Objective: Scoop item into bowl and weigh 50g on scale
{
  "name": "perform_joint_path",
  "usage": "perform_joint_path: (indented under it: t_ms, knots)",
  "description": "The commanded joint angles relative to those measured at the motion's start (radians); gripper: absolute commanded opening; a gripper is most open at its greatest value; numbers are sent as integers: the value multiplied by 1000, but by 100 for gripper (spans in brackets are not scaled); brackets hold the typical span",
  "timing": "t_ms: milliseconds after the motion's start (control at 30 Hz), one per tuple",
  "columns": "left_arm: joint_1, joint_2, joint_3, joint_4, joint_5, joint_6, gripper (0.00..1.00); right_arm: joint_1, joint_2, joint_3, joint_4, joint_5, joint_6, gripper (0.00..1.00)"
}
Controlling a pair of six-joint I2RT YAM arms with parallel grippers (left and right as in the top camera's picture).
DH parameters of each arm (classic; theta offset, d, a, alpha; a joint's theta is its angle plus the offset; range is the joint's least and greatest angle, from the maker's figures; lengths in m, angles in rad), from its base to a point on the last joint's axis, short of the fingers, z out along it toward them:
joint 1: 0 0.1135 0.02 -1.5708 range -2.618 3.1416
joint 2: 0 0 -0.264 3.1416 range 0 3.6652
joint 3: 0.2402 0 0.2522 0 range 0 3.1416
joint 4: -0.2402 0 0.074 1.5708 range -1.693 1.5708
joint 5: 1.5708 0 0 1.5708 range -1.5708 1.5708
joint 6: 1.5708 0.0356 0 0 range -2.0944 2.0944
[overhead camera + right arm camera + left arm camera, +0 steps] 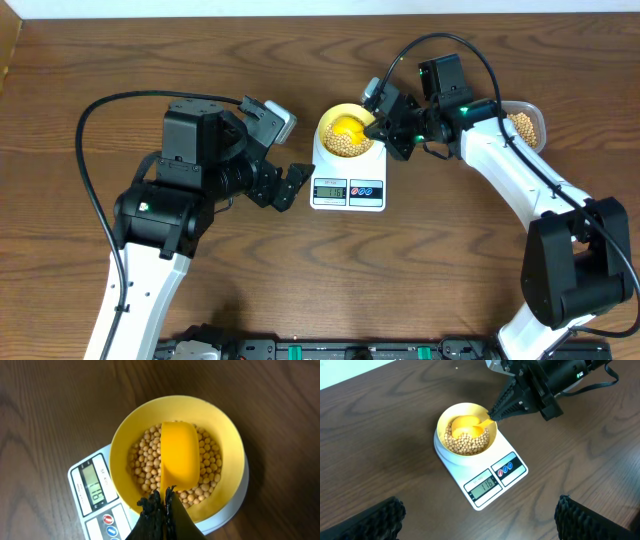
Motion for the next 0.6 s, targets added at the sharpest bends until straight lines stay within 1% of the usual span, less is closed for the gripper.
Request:
perform_joint_path:
  t_ms: [0, 200, 433, 567]
  knots:
    - [5, 4, -5, 1, 8, -2, 97, -3, -5, -1, -21, -14, 19, 1]
    - [5, 4, -5, 1, 8, -2, 98, -4, -5, -1, -23, -110, 19, 1]
    - [5, 4, -5, 1, 9, -2, 98, -6, -5, -1, -24, -118, 31, 1]
    - [5, 4, -5, 1, 9, -2, 97, -11, -5, -1, -25, -118, 69, 1]
